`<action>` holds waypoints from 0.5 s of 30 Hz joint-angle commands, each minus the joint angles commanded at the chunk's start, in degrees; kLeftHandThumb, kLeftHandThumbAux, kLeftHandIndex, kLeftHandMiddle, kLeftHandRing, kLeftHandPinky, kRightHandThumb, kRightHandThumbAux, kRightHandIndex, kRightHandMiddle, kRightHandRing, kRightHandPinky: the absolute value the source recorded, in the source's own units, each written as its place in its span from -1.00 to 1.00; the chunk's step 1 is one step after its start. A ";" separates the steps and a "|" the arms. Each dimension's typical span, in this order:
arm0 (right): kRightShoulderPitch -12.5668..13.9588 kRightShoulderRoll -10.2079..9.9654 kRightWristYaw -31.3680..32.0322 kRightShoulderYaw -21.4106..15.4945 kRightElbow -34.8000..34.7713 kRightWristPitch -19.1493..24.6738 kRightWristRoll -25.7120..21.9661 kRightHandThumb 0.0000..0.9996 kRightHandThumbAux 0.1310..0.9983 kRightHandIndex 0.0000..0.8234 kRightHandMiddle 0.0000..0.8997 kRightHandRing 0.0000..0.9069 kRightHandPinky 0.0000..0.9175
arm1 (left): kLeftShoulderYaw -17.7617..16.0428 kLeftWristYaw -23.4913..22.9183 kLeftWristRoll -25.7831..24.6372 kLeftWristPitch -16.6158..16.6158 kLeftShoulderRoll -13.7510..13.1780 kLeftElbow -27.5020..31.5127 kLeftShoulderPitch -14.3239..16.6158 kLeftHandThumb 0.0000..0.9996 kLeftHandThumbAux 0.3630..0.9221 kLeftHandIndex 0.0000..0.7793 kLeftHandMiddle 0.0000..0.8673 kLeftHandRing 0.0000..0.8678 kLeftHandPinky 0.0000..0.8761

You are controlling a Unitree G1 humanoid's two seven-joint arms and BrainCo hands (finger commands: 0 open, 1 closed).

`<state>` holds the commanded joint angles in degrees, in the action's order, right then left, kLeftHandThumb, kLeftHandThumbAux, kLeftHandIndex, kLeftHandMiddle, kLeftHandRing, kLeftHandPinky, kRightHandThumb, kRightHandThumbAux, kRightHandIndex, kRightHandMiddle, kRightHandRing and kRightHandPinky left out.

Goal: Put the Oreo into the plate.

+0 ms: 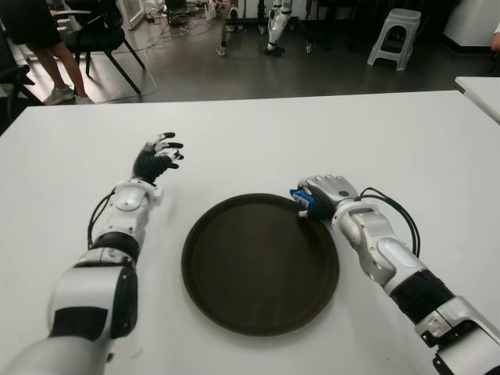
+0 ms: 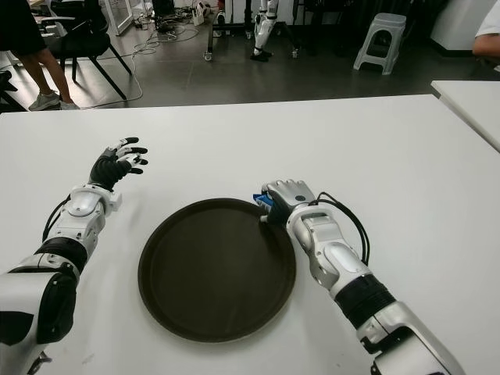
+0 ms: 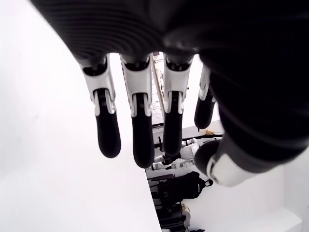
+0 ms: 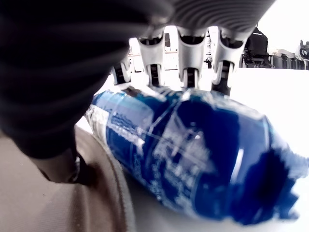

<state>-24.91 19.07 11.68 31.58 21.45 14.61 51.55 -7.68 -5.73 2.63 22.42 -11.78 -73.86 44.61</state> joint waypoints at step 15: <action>-0.49 -0.13 0.00 -0.11 0.92 -0.04 -0.41 0.36 0.39 0.03 0.50 0.50 0.48 | -0.24 -0.16 -0.14 -0.02 0.17 -0.07 0.11 -0.47 0.16 -0.53 -0.30 -0.19 -0.10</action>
<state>-25.40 18.94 11.68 31.47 22.38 14.56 51.14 -7.93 -5.89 2.49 22.39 -11.61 -73.93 44.72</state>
